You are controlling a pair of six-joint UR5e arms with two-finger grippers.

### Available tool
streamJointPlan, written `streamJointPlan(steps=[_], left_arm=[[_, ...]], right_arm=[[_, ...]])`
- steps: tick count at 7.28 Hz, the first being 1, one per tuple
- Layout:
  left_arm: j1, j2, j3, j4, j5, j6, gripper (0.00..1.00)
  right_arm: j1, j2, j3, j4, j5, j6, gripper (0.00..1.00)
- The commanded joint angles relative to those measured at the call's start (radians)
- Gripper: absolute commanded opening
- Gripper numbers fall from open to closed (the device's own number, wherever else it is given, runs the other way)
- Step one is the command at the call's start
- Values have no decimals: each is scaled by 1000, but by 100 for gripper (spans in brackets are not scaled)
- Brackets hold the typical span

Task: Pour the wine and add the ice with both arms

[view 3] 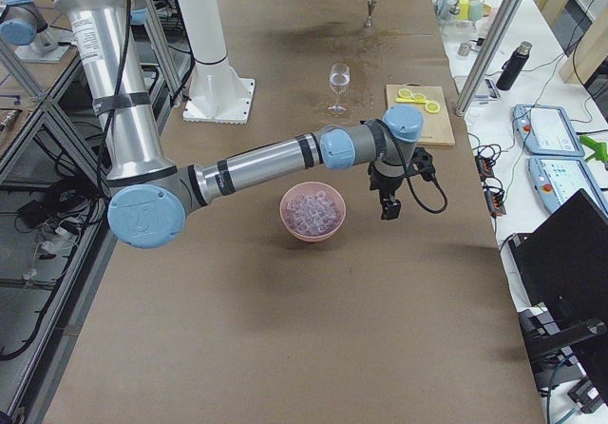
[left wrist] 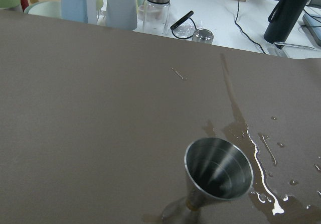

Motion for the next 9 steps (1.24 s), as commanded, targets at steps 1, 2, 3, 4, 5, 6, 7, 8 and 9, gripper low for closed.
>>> streamJointPlan(steps=[1,2,3,4,5,6,7,8,9], left_arm=[[-205,11,-18,136,-325,229,99],[-264,12,-35,261,-382,379,99],[-296,9,-58,395,-430,474,99],[-299,9,-121,571,-462,544,99],[-313,18,-234,777,-470,623,99],[-342,23,-318,953,-470,758,99],[-358,29,-362,1087,-467,932,99],[-379,54,-371,1140,-463,1033,99],[-381,127,-388,1114,-466,1043,99]], right_arm=[[0,1,0,1,0,-1,100],[0,1,2,1,0,-1,100],[0,1,2,1,0,-3,100],[0,-1,2,1,0,-3,100],[0,-1,8,1,-3,-3,100],[-5,-1,9,1,-14,-3,100],[-9,-1,11,1,-18,-3,100],[-12,-4,9,1,-18,-1,100],[-17,-9,6,1,-18,-1,100]])
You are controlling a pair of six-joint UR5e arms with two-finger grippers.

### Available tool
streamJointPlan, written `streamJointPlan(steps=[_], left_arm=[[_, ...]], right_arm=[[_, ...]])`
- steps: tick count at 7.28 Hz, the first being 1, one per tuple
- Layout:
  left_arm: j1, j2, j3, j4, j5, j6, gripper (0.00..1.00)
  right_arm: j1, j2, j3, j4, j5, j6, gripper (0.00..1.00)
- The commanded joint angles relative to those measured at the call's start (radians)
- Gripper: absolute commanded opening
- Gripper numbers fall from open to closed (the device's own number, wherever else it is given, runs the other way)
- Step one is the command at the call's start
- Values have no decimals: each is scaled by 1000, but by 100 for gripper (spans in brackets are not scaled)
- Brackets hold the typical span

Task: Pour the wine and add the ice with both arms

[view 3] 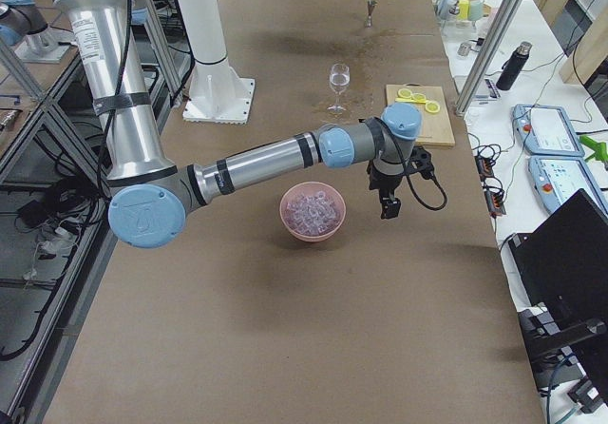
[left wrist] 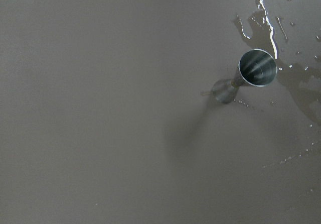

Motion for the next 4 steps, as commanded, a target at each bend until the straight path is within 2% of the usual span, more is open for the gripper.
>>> streamJointPlan(steps=[1,2,3,4], left_arm=[[-10,75,-6,11,-19,56,99],[-10,105,-12,6,-42,61,99],[-8,112,-7,-32,-47,35,99],[-7,112,-10,-52,-47,14,99]], right_arm=[[-13,-12,-15,-2,-3,2,100],[-13,-18,-9,-3,11,29,100],[-60,-67,60,-2,40,127,100],[-142,-151,179,0,15,176,100]])
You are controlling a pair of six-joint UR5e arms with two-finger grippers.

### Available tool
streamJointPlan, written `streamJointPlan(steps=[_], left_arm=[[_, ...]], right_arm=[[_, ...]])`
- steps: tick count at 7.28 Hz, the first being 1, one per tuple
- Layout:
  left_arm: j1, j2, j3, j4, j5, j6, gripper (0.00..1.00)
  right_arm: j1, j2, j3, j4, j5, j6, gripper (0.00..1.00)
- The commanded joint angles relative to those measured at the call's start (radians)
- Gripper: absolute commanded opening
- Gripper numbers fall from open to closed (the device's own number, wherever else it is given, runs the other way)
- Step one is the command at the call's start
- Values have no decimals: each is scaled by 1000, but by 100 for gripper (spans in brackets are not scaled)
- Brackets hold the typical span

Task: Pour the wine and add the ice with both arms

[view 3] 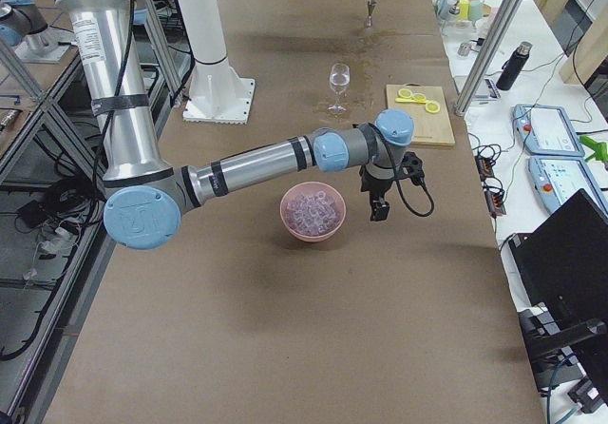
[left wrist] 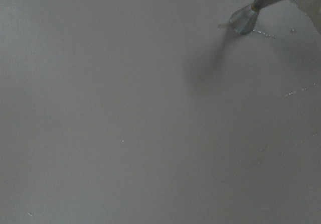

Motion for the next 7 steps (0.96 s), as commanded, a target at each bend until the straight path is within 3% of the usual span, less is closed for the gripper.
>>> streamJointPlan(steps=[1,2,3,4,7], left_arm=[[3,6,0,-31,-4,-25,99],[3,4,-1,-32,-4,-25,99],[2,4,-6,-32,-5,-25,99],[2,4,-7,-32,-4,-25,99],[0,7,-3,-55,-4,-25,99]], right_arm=[[-136,-171,212,2,-26,70,99],[-178,-207,239,3,-32,69,98],[-212,-248,229,103,-64,69,92],[-249,-293,190,226,-75,83,91],[-324,-275,152,270,-113,97,79]])
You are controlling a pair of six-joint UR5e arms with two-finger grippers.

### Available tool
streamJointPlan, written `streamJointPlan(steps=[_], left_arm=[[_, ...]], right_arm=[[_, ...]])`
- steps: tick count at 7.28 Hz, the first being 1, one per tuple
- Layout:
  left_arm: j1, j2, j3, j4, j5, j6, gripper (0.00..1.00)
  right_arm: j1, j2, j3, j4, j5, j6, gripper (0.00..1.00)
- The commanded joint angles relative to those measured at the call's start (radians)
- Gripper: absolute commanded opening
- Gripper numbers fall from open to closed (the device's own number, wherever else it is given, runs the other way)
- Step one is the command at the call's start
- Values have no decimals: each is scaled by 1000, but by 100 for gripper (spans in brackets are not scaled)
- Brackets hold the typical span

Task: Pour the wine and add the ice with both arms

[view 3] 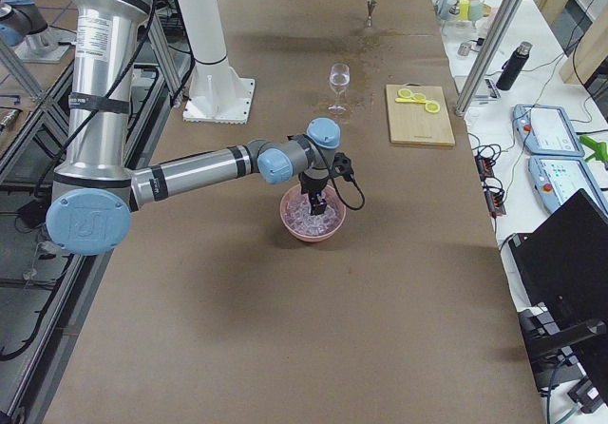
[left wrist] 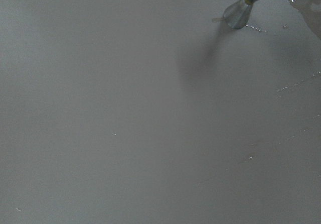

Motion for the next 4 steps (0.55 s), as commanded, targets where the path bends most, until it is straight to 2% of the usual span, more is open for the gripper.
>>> streamJointPlan(steps=[1,3,4], left_arm=[[-3,3,-2,-10,0,0,99],[-3,3,-2,-12,0,0,99],[-3,3,-2,-12,2,0,99]], right_arm=[[-43,27,-37,12,-46,-6,77],[-42,26,-45,12,-48,-9,65],[-42,27,-51,12,-51,-9,46]])
